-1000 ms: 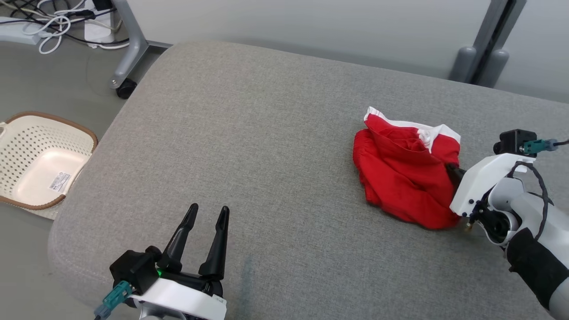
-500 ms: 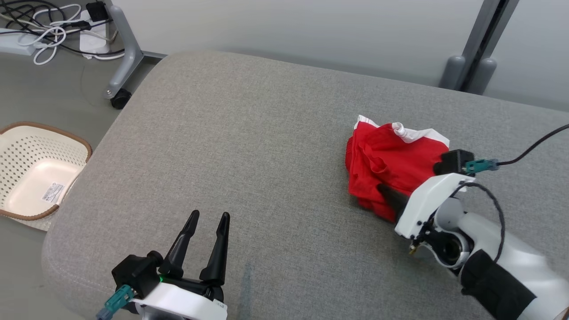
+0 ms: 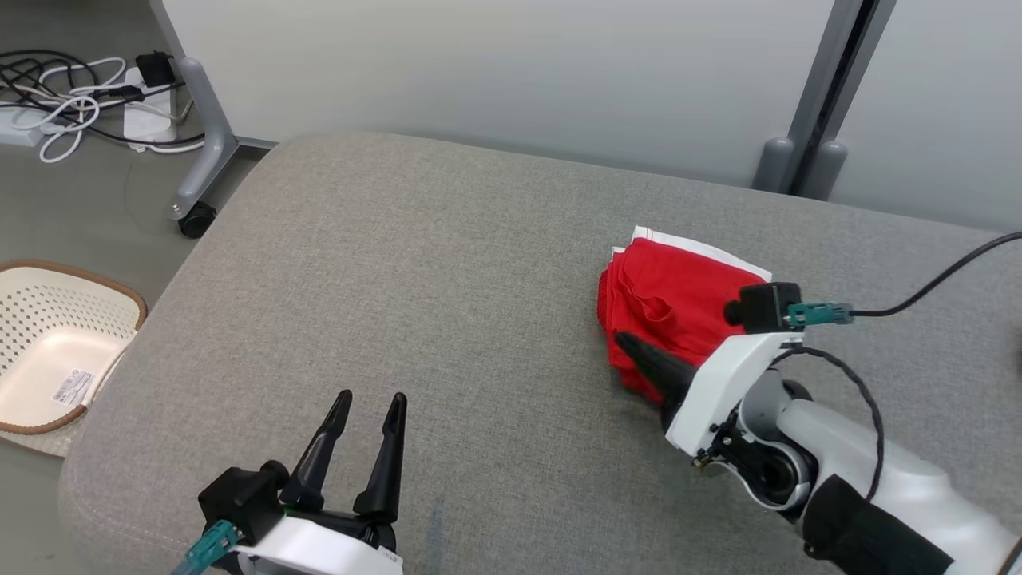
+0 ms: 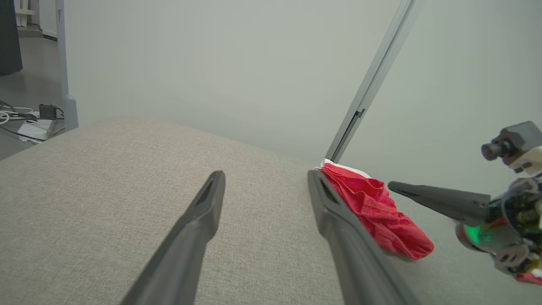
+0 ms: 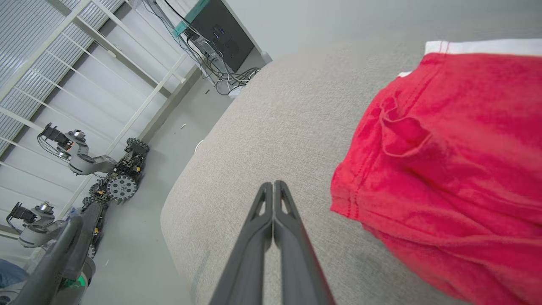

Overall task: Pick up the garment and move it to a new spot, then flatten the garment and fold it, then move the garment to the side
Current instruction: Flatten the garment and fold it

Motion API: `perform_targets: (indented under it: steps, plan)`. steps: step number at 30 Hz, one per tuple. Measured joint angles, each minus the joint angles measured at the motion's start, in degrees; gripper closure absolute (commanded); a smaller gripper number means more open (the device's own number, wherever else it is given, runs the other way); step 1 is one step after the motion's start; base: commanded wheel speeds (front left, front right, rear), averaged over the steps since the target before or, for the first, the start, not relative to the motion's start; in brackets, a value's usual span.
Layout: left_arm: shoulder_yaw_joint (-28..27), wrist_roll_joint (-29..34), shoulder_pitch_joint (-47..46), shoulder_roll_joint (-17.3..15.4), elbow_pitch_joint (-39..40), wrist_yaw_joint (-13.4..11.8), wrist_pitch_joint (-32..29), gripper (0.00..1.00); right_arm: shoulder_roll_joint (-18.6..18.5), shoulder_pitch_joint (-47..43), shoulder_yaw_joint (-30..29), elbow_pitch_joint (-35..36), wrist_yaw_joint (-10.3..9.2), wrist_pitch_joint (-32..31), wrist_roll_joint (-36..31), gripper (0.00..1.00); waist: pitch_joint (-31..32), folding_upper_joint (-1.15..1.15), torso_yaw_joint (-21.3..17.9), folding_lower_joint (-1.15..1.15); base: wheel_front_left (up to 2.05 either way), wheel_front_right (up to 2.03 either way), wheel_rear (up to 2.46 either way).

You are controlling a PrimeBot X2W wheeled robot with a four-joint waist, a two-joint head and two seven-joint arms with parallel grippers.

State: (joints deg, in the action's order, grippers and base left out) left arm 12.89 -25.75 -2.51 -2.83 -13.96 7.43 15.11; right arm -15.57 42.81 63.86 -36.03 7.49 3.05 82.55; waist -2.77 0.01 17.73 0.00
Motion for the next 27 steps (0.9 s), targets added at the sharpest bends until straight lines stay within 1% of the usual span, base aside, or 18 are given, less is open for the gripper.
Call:
perform_targets:
  steps: [5, 11, 13, 16, 21, 27]
  plan:
    - [-0.4, 0.4, 1.1, 0.0, 0.1, 0.0, 0.0, 0.00, -4.4, -0.3, -1.4, 1.3, 0.00, 4.3, -0.5, 1.00, 1.3, 0.00, -1.0, 0.00, 0.00, 0.00, 0.00]
    - [-1.0, 0.5, 1.2, 0.0, 0.9, 0.0, 0.0, 0.00, -9.3, -0.9, -3.6, -0.5, 0.00, 7.5, -0.5, 1.00, 1.5, 0.00, -2.3, 0.00, 0.00, 0.00, 0.00]
    - [-1.0, 0.6, 1.2, 0.0, 1.1, 0.0, 0.0, 0.00, -10.2, -0.8, -4.0, -1.7, 0.00, 7.7, -0.6, 1.00, 1.0, 0.00, -2.6, 0.00, 0.00, 0.00, 0.00]
    - [-0.7, 0.5, 1.1, 0.0, 1.4, 0.0, 0.0, 0.00, -10.5, 0.2, -4.2, -3.4, -0.01, 7.5, -0.5, 1.00, 0.1, 0.00, -2.7, 0.00, 0.00, 0.00, 0.00]
    - [0.3, 0.1, 0.5, 0.0, 1.3, 0.0, 0.0, 0.00, -10.1, 3.6, -4.4, -7.2, 0.00, 4.0, 0.3, 1.00, -1.7, 0.00, -1.8, 0.00, 0.00, 0.00, 0.00]
    - [0.8, -1.0, -0.5, 0.0, 1.3, 0.0, 0.0, 0.00, -10.1, 8.2, -4.2, -12.8, -0.01, -5.3, 2.6, 1.00, -3.9, 0.00, 1.0, 0.00, 0.00, 0.00, 0.00]
